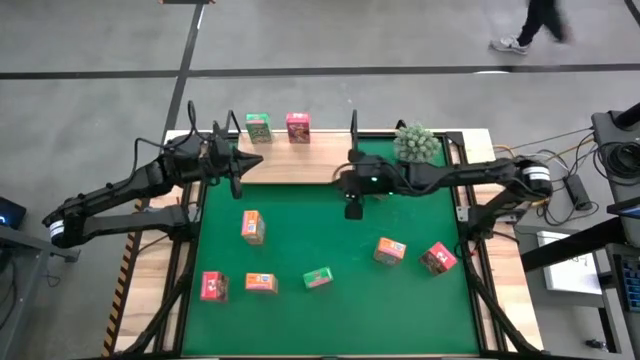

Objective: Stack cereal on shelf
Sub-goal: Put the top left orange cereal box on the shelf

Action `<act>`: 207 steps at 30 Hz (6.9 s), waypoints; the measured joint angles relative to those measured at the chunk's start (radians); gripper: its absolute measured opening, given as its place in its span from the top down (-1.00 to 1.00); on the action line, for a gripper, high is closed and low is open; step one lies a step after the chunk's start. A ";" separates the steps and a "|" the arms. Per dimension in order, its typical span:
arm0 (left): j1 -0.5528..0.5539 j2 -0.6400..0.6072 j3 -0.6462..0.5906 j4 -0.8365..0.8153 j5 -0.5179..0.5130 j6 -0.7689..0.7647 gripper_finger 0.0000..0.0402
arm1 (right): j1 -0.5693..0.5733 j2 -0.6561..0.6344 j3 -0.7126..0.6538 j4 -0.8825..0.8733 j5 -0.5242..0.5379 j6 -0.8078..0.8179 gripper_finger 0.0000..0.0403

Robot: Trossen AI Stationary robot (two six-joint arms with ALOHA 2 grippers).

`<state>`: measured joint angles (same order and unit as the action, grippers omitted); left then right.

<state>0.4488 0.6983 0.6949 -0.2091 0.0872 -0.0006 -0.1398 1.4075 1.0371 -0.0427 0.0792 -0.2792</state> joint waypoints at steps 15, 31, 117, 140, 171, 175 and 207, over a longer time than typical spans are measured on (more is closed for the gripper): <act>0.000 0.079 0.142 -0.314 0.003 -0.346 0.99 | 0.000 -0.192 -0.266 0.385 -0.003 -0.100 0.91; -0.102 0.275 0.330 -0.682 0.124 -0.820 0.99 | 0.000 -0.188 -0.274 0.371 -0.003 -0.143 0.91; -0.592 0.740 0.494 -1.119 -0.269 -1.385 -0.33 | -0.033 -0.189 -0.275 0.285 0.000 -0.182 0.91; -0.588 0.737 0.509 -1.092 -0.280 -1.347 -0.45 | -0.033 -0.189 -0.275 0.282 0.000 -0.181 0.91; -0.588 0.739 0.387 -1.031 -0.273 -1.343 -0.39 | -0.033 -0.189 -0.275 0.278 0.000 -0.170 0.91; -0.586 0.739 0.386 -1.009 -0.253 -1.323 -0.28 | -0.033 -0.189 -0.275 0.275 0.000 -0.163 0.91; -0.495 0.739 0.696 -0.926 -0.438 -0.671 0.22 | -0.022 -0.301 -0.328 0.178 -0.004 -0.046 0.91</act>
<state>-0.0465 1.4376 1.3905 -1.1356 -0.3508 -0.6714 -0.1613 1.1068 0.7086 0.1355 0.0755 -0.3251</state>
